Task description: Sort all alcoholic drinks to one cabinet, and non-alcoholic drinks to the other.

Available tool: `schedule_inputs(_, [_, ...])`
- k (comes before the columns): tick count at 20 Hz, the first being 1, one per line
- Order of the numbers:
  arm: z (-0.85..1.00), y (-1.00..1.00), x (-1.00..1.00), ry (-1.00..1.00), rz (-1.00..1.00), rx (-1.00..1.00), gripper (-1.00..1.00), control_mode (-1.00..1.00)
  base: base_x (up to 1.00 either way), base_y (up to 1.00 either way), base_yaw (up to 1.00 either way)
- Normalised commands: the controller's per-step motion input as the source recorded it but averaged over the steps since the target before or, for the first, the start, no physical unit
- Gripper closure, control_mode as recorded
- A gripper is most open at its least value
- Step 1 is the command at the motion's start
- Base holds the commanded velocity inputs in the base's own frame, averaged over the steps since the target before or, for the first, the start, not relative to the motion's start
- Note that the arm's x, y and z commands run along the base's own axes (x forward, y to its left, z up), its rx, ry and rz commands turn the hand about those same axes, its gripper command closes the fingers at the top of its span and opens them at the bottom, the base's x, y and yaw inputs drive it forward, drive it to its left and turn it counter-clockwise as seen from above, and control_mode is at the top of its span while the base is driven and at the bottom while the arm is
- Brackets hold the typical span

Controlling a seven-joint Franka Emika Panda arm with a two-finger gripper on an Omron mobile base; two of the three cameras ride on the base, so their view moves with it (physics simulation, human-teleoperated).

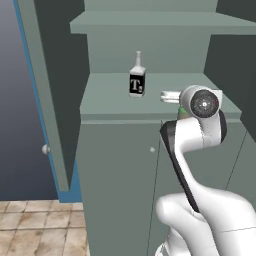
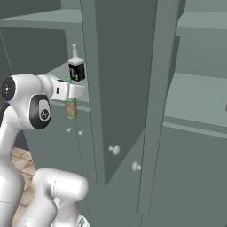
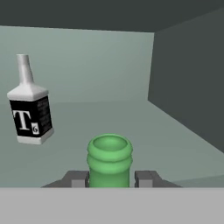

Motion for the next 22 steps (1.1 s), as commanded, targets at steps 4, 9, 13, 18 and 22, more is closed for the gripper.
schedule_inputs(4, [0.0,0.0,0.0,0.0,0.0,0.0,1.0,1.0,0.0,0.0,0.0])
schedule_inputs(9, [0.05,0.0,0.0,0.0,0.0,0.0,1.0,-1.0,0.0,0.0,0.0])
schedule_inputs(13, [0.35,0.0,0.0,0.0,0.0,-0.02,1.0,-1.0,0.0,0.0,0.0])
schedule_inputs(18, [0.38,0.0,0.09,0.0,0.0,-0.07,1.0,-1.0,0.0,0.0,0.0])
schedule_inputs(22, [0.27,0.0,0.16,0.0,0.0,-0.09,1.0,-1.0,0.0,0.0,0.0])
